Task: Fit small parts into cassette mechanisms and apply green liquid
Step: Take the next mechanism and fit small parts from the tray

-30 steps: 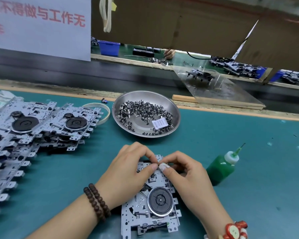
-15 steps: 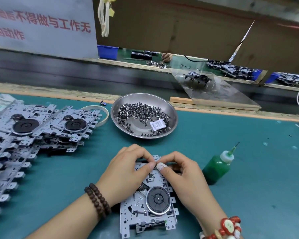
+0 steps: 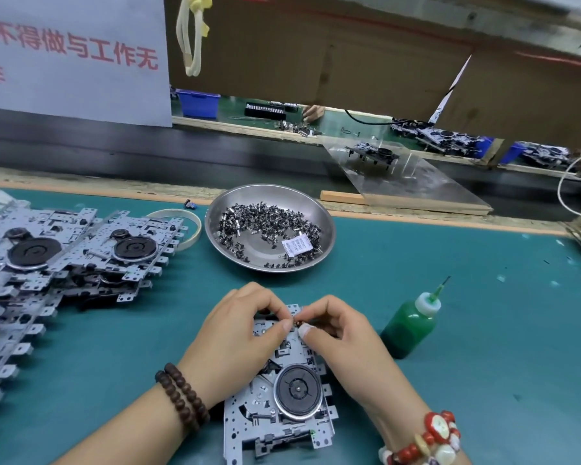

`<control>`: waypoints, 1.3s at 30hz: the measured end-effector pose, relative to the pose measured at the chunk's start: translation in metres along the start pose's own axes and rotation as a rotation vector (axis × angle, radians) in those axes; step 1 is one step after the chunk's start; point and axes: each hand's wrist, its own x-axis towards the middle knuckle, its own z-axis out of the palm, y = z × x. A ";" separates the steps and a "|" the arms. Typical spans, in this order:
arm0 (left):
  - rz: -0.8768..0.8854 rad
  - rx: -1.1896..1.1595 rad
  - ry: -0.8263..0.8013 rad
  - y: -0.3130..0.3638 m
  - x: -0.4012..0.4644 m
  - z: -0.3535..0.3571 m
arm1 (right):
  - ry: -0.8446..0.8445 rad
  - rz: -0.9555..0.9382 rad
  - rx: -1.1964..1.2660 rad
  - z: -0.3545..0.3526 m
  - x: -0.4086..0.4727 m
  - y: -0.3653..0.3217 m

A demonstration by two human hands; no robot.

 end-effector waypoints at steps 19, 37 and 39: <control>0.145 0.120 0.000 0.007 -0.014 -0.003 | 0.072 0.057 0.079 0.010 -0.001 -0.002; -0.445 -0.141 0.115 -0.009 -0.023 -0.034 | 0.551 -0.073 -0.216 -0.062 -0.041 0.030; -0.498 -0.235 0.090 -0.007 -0.026 -0.032 | 0.435 -0.046 -0.204 -0.062 -0.034 0.031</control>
